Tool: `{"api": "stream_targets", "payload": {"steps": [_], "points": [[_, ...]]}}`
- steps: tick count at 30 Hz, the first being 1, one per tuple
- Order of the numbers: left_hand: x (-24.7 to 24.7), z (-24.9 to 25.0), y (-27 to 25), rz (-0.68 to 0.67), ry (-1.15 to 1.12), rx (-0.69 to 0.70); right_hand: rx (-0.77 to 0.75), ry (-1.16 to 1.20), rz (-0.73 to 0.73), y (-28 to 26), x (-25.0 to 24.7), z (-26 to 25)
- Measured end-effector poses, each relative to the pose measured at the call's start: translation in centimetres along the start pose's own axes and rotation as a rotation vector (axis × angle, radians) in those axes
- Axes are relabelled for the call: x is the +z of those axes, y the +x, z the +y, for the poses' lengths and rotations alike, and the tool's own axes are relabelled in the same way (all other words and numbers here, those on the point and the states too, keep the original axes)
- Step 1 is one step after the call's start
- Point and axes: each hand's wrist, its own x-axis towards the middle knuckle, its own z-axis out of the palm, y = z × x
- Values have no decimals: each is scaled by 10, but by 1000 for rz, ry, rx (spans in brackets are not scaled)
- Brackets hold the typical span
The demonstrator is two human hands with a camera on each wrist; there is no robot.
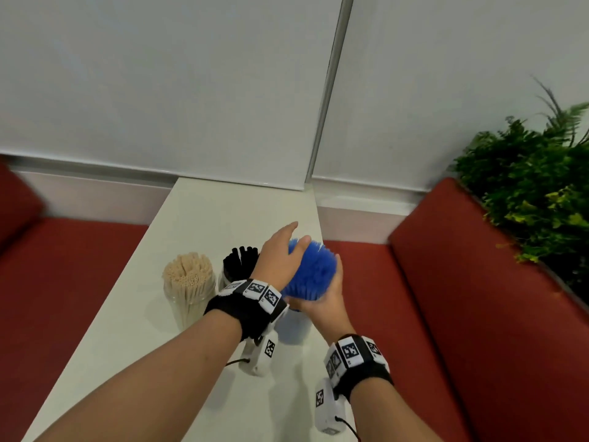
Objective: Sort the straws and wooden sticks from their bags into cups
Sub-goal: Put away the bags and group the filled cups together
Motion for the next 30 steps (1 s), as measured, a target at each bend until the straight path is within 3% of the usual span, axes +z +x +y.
{"api": "stream_targets", "payload": {"steps": [4, 14, 18, 21, 26, 30], "points": [[14, -1, 5, 48, 19, -64, -51, 123, 3, 12, 7, 13], [29, 0, 8, 119, -145, -185, -125, 74, 52, 19, 10, 15], [25, 14, 11, 167, -159, -184, -110, 63, 76, 14, 9, -2], [11, 26, 12, 166, -171, -106, -160, 18, 102, 8, 3, -23], [-20, 33, 11, 248, -341, -83, -201, -31, 97, -2, -22, -41], [-8, 20, -3, 95, -248, -172, -81, -62, -46, -17, -18, -25]]}}
